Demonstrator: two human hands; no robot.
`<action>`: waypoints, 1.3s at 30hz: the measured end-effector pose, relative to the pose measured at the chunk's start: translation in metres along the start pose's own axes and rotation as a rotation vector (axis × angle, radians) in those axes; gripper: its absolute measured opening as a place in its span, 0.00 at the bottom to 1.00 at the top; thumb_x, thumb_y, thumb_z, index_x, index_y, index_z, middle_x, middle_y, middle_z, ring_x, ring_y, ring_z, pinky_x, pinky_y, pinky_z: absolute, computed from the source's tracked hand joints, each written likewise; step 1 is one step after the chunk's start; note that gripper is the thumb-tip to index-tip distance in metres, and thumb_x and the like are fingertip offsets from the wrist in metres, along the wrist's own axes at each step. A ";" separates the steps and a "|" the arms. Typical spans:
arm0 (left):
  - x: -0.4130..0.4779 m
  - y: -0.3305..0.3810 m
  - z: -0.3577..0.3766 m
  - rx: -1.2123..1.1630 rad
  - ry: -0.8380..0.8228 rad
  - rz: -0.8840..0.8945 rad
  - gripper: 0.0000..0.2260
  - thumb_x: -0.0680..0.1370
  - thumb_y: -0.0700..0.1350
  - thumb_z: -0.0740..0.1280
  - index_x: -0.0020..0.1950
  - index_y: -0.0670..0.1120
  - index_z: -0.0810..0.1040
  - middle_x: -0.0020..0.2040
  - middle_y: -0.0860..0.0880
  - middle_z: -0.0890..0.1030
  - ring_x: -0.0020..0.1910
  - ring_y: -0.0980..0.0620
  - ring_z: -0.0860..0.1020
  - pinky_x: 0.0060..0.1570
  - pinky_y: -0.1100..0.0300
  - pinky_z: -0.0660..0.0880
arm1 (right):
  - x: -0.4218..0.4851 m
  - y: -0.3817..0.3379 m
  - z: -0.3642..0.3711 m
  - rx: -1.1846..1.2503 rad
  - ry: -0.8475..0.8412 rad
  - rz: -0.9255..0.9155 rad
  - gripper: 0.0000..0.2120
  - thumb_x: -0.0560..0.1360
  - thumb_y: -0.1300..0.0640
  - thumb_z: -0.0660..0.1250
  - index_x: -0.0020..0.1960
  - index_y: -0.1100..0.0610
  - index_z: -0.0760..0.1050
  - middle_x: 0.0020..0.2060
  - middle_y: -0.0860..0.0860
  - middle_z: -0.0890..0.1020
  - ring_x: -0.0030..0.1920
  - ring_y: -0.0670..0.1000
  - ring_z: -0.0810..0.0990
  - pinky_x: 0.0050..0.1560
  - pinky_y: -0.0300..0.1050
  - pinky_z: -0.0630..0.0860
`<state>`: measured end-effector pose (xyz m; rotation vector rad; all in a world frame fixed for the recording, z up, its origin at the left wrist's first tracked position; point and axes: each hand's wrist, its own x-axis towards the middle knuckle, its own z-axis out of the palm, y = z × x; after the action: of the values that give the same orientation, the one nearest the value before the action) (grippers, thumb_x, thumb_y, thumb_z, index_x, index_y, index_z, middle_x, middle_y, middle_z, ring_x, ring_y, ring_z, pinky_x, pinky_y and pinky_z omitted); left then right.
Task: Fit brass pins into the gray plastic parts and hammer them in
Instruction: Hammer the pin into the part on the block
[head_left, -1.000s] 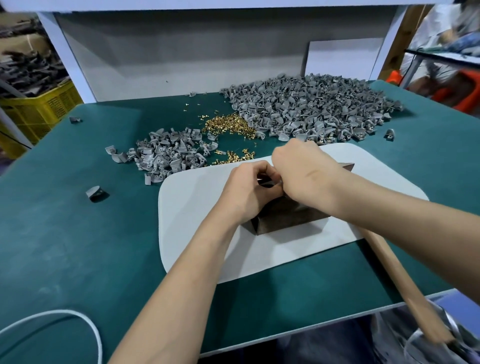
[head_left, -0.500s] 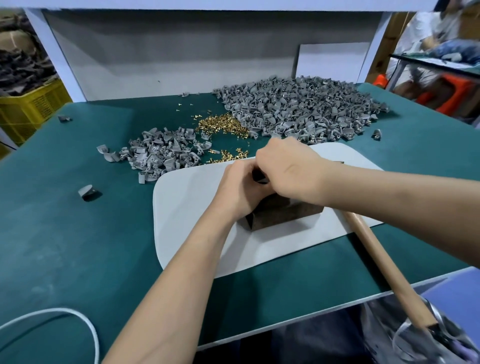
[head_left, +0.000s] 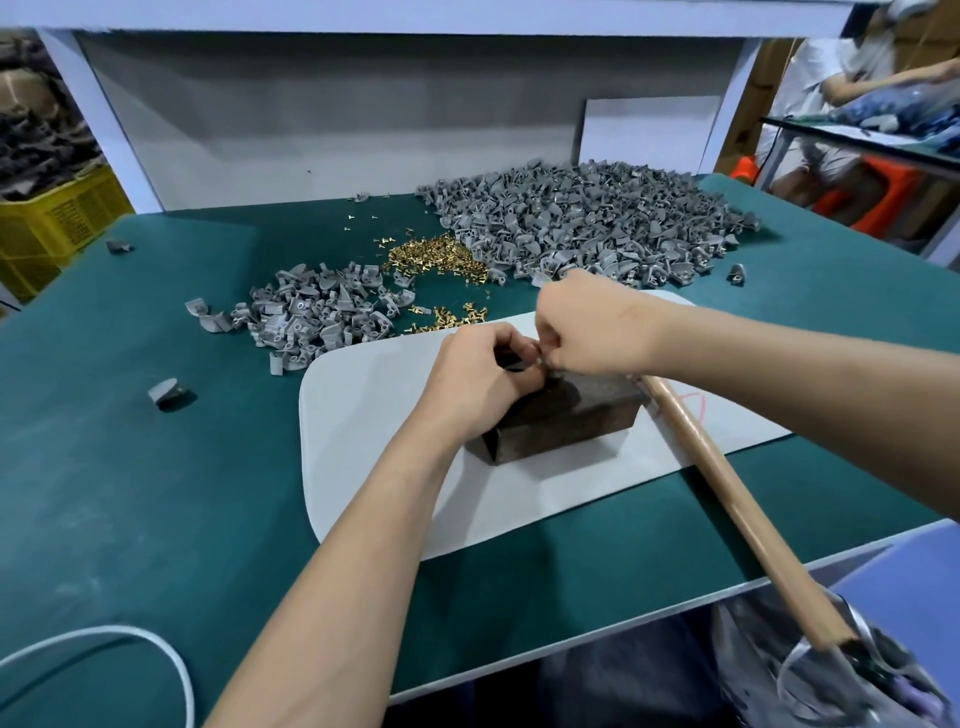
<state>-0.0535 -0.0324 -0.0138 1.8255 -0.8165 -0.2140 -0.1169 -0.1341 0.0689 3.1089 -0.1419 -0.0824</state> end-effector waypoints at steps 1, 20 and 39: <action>-0.001 0.000 0.000 0.010 0.000 0.004 0.12 0.68 0.34 0.73 0.33 0.49 0.75 0.41 0.51 0.82 0.40 0.56 0.79 0.48 0.60 0.77 | -0.003 0.006 0.000 0.077 -0.008 0.026 0.04 0.72 0.63 0.67 0.42 0.61 0.81 0.35 0.57 0.82 0.41 0.57 0.80 0.41 0.45 0.77; -0.002 0.000 0.004 -0.021 -0.008 -0.007 0.10 0.71 0.36 0.71 0.35 0.49 0.76 0.49 0.52 0.82 0.45 0.57 0.80 0.51 0.64 0.75 | -0.046 0.096 0.044 1.348 -0.004 0.564 0.05 0.74 0.71 0.60 0.47 0.64 0.71 0.21 0.52 0.75 0.17 0.45 0.66 0.17 0.33 0.63; -0.002 0.002 0.003 -0.054 -0.030 -0.013 0.11 0.72 0.33 0.72 0.36 0.47 0.76 0.48 0.49 0.82 0.41 0.55 0.79 0.47 0.63 0.75 | -0.058 0.022 0.007 0.604 0.002 0.373 0.23 0.81 0.41 0.49 0.38 0.58 0.64 0.24 0.59 0.72 0.13 0.52 0.66 0.20 0.39 0.67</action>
<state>-0.0574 -0.0341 -0.0143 1.7808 -0.8118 -0.2701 -0.1768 -0.1511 0.0659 3.5921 -0.8974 -0.0292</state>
